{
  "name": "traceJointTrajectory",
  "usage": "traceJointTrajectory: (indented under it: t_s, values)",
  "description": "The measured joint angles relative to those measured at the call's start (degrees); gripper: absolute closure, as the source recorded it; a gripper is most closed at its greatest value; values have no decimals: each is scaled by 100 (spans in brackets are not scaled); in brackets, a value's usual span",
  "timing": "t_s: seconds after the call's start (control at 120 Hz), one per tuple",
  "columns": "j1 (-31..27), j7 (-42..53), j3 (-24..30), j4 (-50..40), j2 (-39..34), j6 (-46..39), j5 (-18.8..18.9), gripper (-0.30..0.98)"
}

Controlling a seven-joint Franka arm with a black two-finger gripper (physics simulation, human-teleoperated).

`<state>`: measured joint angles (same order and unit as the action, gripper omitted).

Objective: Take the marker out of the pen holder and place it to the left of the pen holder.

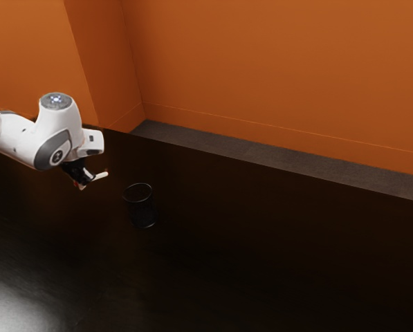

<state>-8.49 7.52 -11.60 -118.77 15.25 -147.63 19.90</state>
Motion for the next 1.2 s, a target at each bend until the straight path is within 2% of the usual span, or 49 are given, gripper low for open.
traceJointTrajectory:
  t_s: [0.433, 0.608, 0.692, 0.9, 0.983, 1.1, 1.2]
  values:
    - [-43, -677, 4, 10, 430, -224, -22, 78]
    - [-29, -716, 25, 18, 439, -189, -120, 41]
    - [-32, -722, 26, 19, 439, -180, -140, 28]
    - [-30, -731, 26, 19, 395, -165, -158, 10]
    - [80, -732, 49, 22, -48, 12, -173, 7]
    - [415, -697, 93, 206, -1161, 960, -651, 4]
    - [772, -363, 69, 1165, -1466, 2074, -1577, 2]
